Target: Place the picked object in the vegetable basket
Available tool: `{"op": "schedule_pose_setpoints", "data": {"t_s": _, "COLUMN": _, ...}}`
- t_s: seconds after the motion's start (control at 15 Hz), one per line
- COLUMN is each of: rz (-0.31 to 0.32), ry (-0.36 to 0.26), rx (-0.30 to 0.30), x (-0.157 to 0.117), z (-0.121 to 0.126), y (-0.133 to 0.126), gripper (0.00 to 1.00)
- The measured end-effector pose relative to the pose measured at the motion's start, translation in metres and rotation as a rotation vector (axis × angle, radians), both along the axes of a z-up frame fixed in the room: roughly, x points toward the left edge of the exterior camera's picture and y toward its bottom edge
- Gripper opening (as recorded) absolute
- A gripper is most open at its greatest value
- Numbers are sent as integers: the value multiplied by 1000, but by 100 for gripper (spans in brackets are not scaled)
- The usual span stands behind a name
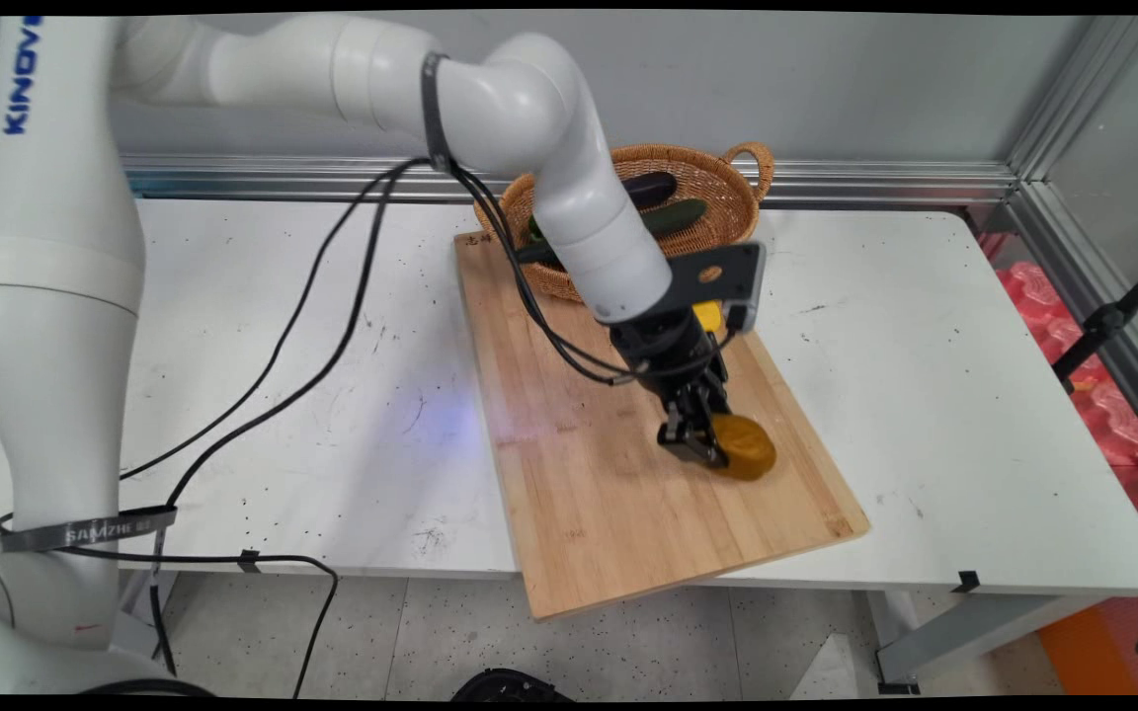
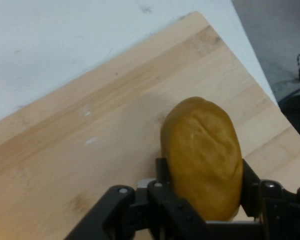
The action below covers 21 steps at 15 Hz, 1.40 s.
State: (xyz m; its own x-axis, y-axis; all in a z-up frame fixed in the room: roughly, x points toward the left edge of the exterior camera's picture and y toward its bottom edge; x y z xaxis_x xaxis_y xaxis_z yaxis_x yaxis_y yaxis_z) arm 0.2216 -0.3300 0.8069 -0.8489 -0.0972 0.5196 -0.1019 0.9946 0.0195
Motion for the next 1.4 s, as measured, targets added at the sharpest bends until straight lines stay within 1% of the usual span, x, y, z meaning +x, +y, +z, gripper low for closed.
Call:
{"op": "schedule_pose_setpoints", "data": {"t_s": 0.13, "rz": 49, "ry": 2, "rx": -7, "x": 8, "z": 19, "y": 1, "gripper": 0}}
{"op": "schedule_pose_setpoints", "data": {"t_s": 0.4, "rz": 176, "ry": 9, "rx": -16, "x": 30, "z": 60, "y": -2, "gripper": 0}}
{"op": "schedule_pose_setpoints", "data": {"t_s": 0.47, "rz": 212, "ry": 11, "rx": -18, "x": 37, "z": 69, "y": -4, "gripper": 0}}
{"op": "schedule_pose_setpoints", "data": {"t_s": 0.73, "rz": 401, "ry": 27, "rx": -33, "x": 67, "z": 105, "y": -17, "gripper": 0}}
{"op": "schedule_pose_setpoints", "data": {"t_s": 0.87, "rz": 484, "ry": 37, "rx": -43, "x": 78, "z": 117, "y": -26, "gripper": 0}}
{"op": "schedule_pose_setpoints", "data": {"t_s": 1.07, "rz": 582, "ry": 50, "rx": -61, "x": 91, "z": 129, "y": -42, "gripper": 0}}
{"op": "schedule_pose_setpoints", "data": {"t_s": 1.27, "rz": 683, "ry": 60, "rx": -79, "x": 102, "z": 137, "y": -65, "gripper": 0}}
{"op": "schedule_pose_setpoints", "data": {"t_s": 1.4, "rz": 727, "ry": 63, "rx": -83, "x": 104, "z": 138, "y": -78, "gripper": 0}}
